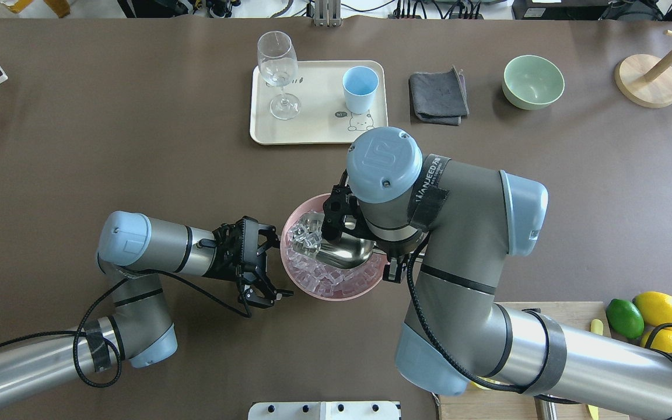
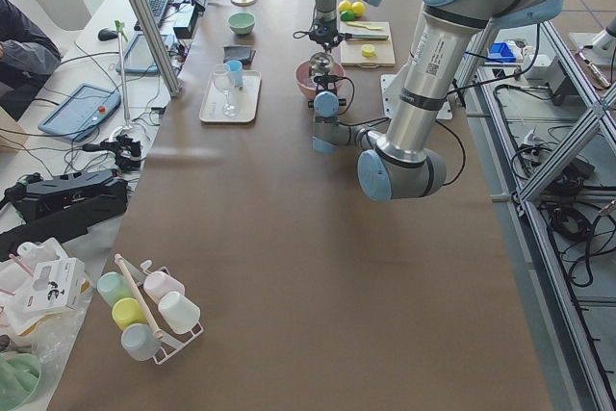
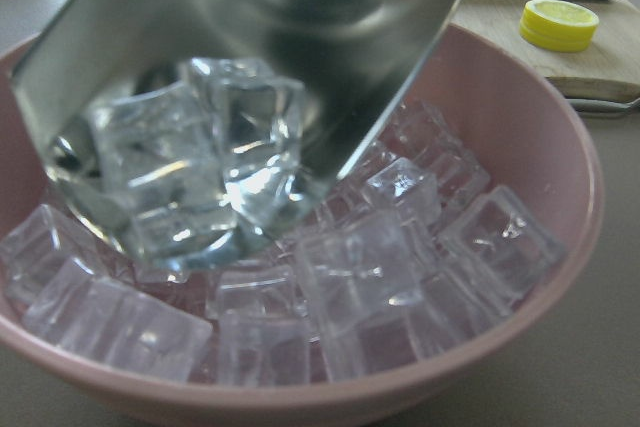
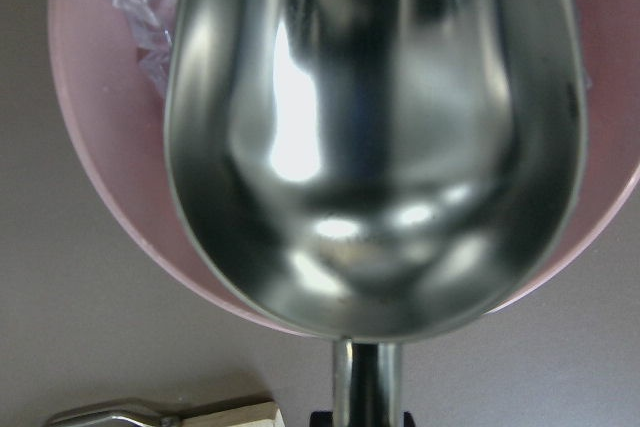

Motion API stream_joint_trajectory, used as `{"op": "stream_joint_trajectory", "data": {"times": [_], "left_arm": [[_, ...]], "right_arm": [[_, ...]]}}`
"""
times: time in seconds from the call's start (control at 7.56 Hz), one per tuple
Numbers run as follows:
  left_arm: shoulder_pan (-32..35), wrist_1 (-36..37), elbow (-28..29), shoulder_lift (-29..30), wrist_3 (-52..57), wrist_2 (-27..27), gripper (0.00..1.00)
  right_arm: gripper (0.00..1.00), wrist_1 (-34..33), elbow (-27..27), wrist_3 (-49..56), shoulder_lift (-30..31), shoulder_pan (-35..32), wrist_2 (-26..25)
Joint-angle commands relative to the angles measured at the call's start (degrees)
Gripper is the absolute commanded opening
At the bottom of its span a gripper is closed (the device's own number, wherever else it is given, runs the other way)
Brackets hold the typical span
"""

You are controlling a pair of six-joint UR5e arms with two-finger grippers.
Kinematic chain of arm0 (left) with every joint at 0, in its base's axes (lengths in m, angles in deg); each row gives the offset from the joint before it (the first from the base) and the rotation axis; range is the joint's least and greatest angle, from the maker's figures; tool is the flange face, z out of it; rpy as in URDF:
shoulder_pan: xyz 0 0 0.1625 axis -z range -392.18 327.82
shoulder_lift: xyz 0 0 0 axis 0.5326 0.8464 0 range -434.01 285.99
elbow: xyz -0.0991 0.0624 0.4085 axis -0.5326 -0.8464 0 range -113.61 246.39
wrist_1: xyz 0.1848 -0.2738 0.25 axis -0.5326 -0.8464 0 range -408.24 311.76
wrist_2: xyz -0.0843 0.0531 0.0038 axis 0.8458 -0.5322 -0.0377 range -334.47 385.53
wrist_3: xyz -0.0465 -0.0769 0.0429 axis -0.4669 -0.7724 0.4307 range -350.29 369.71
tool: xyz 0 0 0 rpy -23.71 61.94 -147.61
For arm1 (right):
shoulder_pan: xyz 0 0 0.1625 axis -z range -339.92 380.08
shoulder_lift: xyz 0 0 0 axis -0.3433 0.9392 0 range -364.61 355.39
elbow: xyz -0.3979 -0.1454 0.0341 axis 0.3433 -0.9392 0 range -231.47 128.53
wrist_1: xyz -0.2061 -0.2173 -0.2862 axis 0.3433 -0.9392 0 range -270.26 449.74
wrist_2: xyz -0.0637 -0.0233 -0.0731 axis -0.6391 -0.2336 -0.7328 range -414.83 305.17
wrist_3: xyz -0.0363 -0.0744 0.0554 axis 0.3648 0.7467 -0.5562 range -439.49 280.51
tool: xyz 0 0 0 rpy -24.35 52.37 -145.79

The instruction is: Put ice in cup with scoop

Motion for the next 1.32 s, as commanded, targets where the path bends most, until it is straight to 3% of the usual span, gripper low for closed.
{"op": "stream_joint_trajectory", "data": {"times": [0.0,0.4,0.66,0.93,1.19], "left_arm": [[-0.1,0.2,0.2,0.0,0.0,0.0,0.98],[0.0,0.4,0.2,0.0,0.0,0.1,0.98],[0.1,0.5,0.1,-0.1,0.0,0.2,0.98],[0.4,0.5,-0.3,-0.3,0.0,0.3,0.98],[2.8,0.6,-0.6,-0.9,0.0,3.1,0.98]], "right_arm": [[0.00,1.6,4.6,-1.0,3.2,0.0,0.0],[0.00,7.3,12.0,-4.6,9.0,0.0,-0.1],[0.00,15.8,17.8,-9.1,15.3,-0.1,-3.1],[0.00,23.6,20.6,-18.2,17.9,-0.2,-4.7],[0.00,23.6,21.5,-23.1,17.9,-1.7,-5.5]]}}
